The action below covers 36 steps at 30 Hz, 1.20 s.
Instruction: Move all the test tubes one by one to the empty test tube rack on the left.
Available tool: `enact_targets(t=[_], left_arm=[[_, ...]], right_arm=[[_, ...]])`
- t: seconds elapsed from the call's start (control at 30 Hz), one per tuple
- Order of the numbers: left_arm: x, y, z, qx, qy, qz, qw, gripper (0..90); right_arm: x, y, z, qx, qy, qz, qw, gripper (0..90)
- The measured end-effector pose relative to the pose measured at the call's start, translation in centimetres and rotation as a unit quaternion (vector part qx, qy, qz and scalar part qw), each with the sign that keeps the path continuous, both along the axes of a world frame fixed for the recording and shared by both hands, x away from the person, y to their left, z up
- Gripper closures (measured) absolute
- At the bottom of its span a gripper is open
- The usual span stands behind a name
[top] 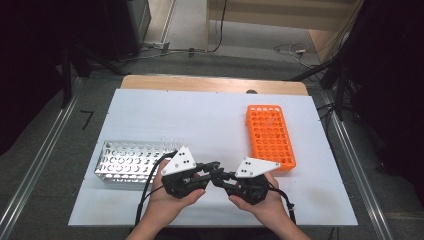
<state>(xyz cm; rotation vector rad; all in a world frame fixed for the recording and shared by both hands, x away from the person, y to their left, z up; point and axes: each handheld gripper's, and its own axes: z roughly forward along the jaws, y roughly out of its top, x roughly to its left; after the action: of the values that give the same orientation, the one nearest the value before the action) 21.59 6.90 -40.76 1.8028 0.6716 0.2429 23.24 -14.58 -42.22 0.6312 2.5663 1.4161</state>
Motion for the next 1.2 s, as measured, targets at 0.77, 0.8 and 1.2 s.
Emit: enact_targets(t=[0.77, 0.8, 1.2], left_arm=[[1.0, 1.5, 0.7, -0.003, -0.008, 0.029, 0.9995, 75.7], [1.1, 1.7, 0.8, -0.003, -0.009, 0.032, 0.9995, 75.7], [2.0, 4.5, 1.5, -0.005, -0.017, 0.066, 0.9977, 75.7]], right_arm=[[0.5, -0.5, 0.5, 0.011, 0.006, 0.005, 0.9999, 1.8], [0.6, -0.7, 0.5, 0.014, 0.008, 0.003, 0.9999, 0.0], [1.9, -3.3, 0.7, 0.042, 0.009, -0.022, 0.9988, 0.0]])
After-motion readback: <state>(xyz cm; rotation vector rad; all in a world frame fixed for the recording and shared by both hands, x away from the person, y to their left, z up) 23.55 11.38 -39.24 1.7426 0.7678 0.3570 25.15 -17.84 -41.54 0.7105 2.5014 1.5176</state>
